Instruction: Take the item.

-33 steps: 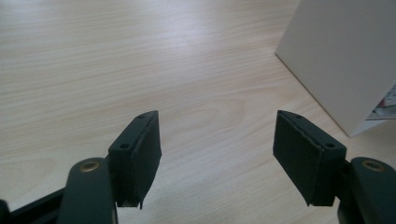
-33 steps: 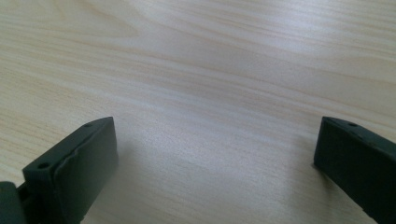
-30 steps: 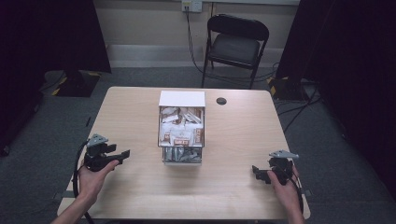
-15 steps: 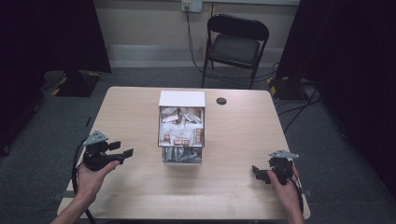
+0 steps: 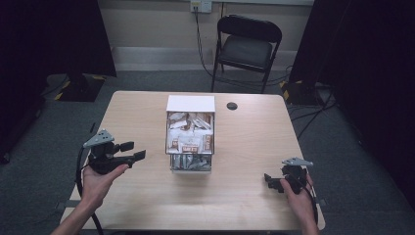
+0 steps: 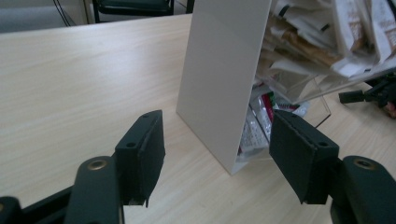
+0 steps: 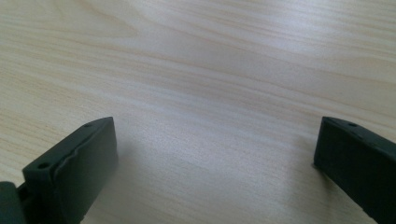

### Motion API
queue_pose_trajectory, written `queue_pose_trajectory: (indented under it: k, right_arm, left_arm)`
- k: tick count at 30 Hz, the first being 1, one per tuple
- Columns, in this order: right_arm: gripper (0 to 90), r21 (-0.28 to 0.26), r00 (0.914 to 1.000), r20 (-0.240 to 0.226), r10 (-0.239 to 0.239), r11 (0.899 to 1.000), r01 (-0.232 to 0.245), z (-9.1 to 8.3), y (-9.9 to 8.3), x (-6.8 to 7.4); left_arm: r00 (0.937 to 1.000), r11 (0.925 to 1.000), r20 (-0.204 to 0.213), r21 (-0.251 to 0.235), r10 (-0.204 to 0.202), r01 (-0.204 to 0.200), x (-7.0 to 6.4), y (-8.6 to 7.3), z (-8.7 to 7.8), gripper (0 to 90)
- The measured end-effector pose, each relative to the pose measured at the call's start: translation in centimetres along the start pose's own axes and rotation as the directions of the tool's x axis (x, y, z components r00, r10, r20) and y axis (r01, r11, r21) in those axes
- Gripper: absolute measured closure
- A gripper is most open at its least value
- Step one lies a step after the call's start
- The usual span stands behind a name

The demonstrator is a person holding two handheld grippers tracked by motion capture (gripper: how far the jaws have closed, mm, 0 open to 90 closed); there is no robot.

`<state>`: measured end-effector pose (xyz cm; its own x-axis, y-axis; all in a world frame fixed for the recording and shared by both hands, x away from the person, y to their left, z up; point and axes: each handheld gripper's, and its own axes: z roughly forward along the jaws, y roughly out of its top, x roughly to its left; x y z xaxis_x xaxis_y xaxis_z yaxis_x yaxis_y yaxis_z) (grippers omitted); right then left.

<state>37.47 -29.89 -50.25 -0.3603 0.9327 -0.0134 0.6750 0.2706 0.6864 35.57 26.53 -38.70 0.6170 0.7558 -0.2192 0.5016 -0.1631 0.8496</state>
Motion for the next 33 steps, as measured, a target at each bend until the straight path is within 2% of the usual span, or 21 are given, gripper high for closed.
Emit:
queue_pose_trajectory:
  k: [2, 3, 5, 7, 10, 14, 18, 23, 24, 25, 29, 30, 33]
  right_arm:
    - [0.0, 0.000, 1.0000, 0.000, 0.000, 1.000, 0.000, 0.0, 0.0, 0.0]
    - [0.0, 0.000, 1.0000, 0.000, 0.000, 1.000, 0.000, 0.0, 0.0, 0.0]
    - [0.0, 0.000, 1.0000, 0.000, 0.000, 1.000, 0.000, 0.0, 0.0, 0.0]
    - [0.0, 0.000, 1.0000, 0.000, 0.000, 1.000, 0.000, 0.0, 0.0, 0.0]
    - [0.0, 0.000, 1.0000, 0.000, 0.000, 1.000, 0.000, 0.0, 0.0, 0.0]
    - [0.0, 0.000, 1.0000, 0.000, 0.000, 1.000, 0.000, 0.0, 0.0, 0.0]
    - [0.0, 0.000, 1.0000, 0.000, 0.000, 1.000, 0.000, 0.0, 0.0, 0.0]
    - [0.0, 0.000, 1.0000, -0.001, 0.000, 1.000, 0.000, 0.0, 0.0, 0.0]
    - [0.0, 0.000, 1.0000, 0.000, 0.001, 1.000, -0.001, 0.0, 0.0, 0.0]
    - [0.0, 0.000, 1.0000, 0.000, 0.000, 1.000, 0.000, 0.0, 0.0, 0.0]
    - [0.0, 0.000, 1.0000, 0.000, 0.001, 1.000, -0.001, 0.0, 0.0, 0.0]
    - [0.0, 0.000, 1.0000, 0.000, 0.001, 1.000, -0.001, 0.0, 0.0, 0.0]
    - [0.0, 0.000, 1.0000, 0.000, 0.001, 1.000, -0.001, 0.0, 0.0, 0.0]
  left_arm:
    - [0.9995, 0.9995, 0.003, 0.011, 0.031, -0.031, -0.6, 0.5, 0.3, 35.7]
    - [0.9994, 0.9995, 0.020, 0.011, 0.029, -0.029, -0.7, 0.7, 0.4, 35.7]
    - [0.9993, 0.9995, 0.017, -0.002, 0.032, -0.032, -0.9, 1.1, 0.5, 36.0]
    - [0.9988, 0.9993, 0.032, -0.011, 0.037, -0.037, -1.0, 1.5, 0.5, 37.9]
    - [0.9969, 0.9988, 0.067, -0.029, 0.041, -0.039, -1.2, 2.4, 0.4, 38.0]
    - [0.9931, 0.9943, 0.074, -0.061, 0.091, -0.087, -1.5, 3.5, -0.1, 37.9]
    - [0.9929, 0.9934, 0.085, -0.086, 0.083, -0.075, -1.4, 4.2, -0.6, 37.9]
    - [0.9910, 0.9906, 0.085, -0.099, 0.103, -0.095, -1.6, 4.9, -1.0, 40.3]
    - [0.9906, 0.9875, 0.078, -0.119, 0.113, -0.103, -1.9, 5.4, -1.1, 41.1]
    - [0.9906, 0.9875, 0.078, -0.119, 0.113, -0.103, -1.9, 5.4, -1.1, 41.6]
    - [0.9859, 0.9860, 0.106, -0.119, 0.129, -0.117, -2.3, 6.2, -0.9, 42.2]
    - [0.9830, 0.9838, 0.117, -0.128, 0.141, -0.126, -2.7, 6.7, -0.8, 42.2]
    - [0.9795, 0.9809, 0.132, -0.142, 0.152, -0.133, -3.0, 7.2, -0.7, 43.3]
